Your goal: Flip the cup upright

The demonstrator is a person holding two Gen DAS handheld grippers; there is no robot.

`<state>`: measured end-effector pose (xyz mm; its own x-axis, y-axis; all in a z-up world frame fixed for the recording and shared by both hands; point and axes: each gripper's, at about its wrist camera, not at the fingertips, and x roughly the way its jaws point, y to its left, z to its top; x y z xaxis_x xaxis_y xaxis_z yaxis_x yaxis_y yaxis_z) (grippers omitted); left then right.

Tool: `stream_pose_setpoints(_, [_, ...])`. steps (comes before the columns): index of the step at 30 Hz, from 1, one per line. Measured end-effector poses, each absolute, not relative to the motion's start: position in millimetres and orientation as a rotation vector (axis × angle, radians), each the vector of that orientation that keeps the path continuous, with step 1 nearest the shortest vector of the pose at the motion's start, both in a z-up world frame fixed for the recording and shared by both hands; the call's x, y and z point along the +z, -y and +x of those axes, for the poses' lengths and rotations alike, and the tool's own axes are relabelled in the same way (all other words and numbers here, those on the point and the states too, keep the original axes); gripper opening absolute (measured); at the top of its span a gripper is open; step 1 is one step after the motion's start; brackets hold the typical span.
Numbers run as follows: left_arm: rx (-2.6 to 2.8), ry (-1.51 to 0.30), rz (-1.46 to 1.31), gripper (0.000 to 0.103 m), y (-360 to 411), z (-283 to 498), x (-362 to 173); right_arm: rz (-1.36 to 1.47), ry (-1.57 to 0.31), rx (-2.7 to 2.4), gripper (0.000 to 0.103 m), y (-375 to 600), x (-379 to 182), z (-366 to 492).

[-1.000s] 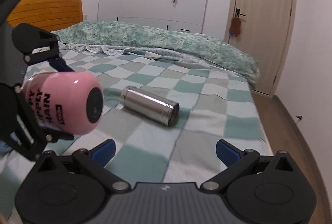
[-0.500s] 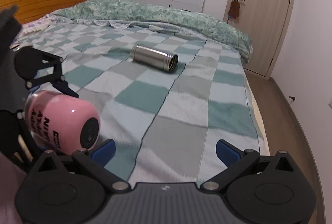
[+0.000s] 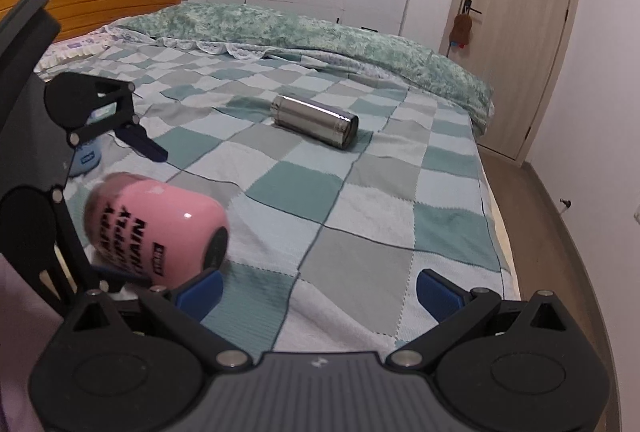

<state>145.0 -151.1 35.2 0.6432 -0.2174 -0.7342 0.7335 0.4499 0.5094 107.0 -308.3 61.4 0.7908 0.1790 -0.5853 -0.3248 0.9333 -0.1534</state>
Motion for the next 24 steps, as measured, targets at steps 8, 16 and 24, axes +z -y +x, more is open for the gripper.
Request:
stream_pose_setpoints(8, [-0.529,-0.648,0.754,0.103,99.4,116.7,60.1,-0.332,-0.588,0.352,0.103,267.1,84.5,91.2])
stream_pose_setpoints(16, [-0.321,-0.673,0.452,0.103,41.7,98.3,61.0,-0.568,-0.646,0.498,0.103,206.2,80.7,98.0])
stream_pose_setpoints(24, [-0.156,-0.68,0.272,0.103,3.4,99.3,43.0,-0.954,-0.696,0.615,0.103,145.3,56.8,120.6])
